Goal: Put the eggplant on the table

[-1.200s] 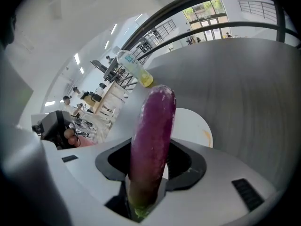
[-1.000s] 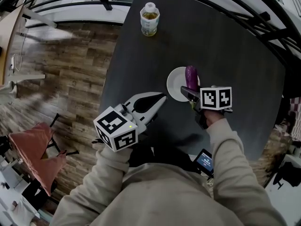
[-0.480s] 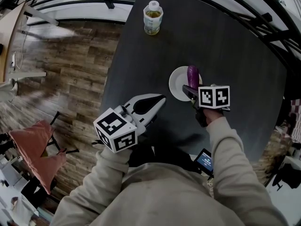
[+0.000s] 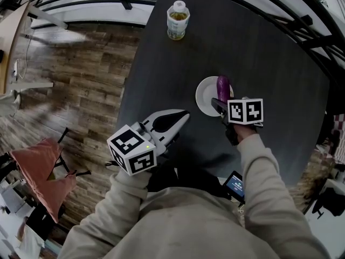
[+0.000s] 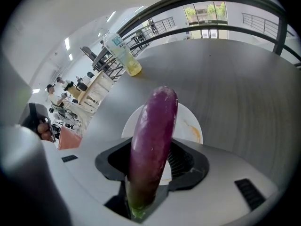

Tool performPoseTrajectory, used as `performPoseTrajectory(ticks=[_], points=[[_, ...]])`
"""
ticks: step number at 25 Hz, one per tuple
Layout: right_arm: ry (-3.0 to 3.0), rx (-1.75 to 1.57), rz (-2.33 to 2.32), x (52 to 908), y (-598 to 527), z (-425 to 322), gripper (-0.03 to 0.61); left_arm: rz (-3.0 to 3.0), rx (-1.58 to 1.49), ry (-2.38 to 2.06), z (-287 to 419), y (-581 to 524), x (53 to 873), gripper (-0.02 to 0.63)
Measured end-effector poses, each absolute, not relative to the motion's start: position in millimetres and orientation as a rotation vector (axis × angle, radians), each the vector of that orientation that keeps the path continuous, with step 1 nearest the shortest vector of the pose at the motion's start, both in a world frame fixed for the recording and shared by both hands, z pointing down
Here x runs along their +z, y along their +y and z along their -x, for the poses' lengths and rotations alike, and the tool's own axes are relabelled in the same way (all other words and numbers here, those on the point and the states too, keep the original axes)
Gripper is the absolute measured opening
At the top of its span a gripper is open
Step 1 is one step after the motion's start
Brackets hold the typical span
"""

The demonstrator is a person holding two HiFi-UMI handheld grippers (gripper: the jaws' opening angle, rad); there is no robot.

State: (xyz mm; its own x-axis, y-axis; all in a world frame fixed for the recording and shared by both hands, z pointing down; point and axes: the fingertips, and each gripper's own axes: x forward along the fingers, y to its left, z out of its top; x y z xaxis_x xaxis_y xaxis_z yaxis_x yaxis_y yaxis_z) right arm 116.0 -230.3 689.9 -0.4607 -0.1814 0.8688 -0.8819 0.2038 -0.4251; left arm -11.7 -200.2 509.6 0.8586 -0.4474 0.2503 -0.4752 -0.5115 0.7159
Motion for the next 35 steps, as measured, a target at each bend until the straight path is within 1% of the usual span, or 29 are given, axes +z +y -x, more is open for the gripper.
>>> performPoseTrajectory(ticks=[3, 13, 24, 30, 35], points=[[-1.783, 1.261, -1.001, 692.2, -230.8, -118.7, 0.192, -2.183, 0.041, -0.664, 10.9, -200.8, 508.4, 0.006], [-1.771, 1.234, -1.014, 696.7, -225.7, -113.7, 0.241, -2.173, 0.041, -0.653, 17.1, -196.6, 510.5, 0.006], [-1.788, 1.233, -1.042, 685.2, -230.8, -116.4, 0.25, -2.207, 0.047, -0.648, 19.8, -201.7, 500.0, 0.006], [-1.822, 1.245, -1.073, 660.5, -236.3, -118.4, 0.25, -2.265, 0.048, -0.635, 17.3, -209.0, 476.9, 0.006], [-1.889, 1.249, -1.132, 617.0, -241.8, -126.4, 0.249, -2.323, 0.063, -0.604, 14.9, -214.2, 453.6, 0.006]])
